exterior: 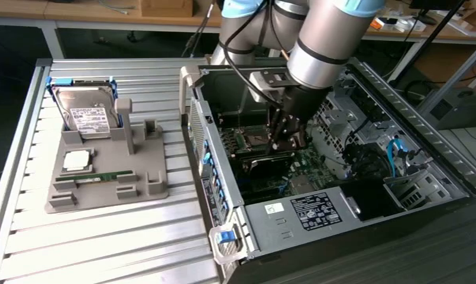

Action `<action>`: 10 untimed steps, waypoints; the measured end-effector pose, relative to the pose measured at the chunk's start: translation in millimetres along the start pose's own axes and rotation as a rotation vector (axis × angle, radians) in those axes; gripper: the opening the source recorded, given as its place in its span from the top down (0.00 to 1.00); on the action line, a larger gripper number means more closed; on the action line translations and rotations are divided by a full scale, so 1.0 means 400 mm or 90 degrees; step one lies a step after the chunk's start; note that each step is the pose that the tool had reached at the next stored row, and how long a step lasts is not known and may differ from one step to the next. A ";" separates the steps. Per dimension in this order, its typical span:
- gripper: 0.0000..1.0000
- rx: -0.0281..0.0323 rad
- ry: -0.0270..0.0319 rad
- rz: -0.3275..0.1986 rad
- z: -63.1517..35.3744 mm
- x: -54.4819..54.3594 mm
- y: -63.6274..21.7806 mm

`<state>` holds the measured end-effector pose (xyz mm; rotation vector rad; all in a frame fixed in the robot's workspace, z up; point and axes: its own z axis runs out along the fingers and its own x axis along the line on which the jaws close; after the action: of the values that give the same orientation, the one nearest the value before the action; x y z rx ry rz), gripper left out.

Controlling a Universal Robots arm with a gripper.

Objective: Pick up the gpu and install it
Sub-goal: 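Insert the gpu into the slot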

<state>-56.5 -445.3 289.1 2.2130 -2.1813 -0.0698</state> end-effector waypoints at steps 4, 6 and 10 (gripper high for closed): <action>0.89 -0.0093 -0.0003 0.000 0.001 0.001 -0.045; 0.89 -0.0141 -0.0002 0.000 0.001 0.002 -0.069; 0.89 -0.0227 -0.0002 0.000 0.000 0.005 -0.117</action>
<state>-9.9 -446.6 286.3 2.1943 -2.1630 -0.1083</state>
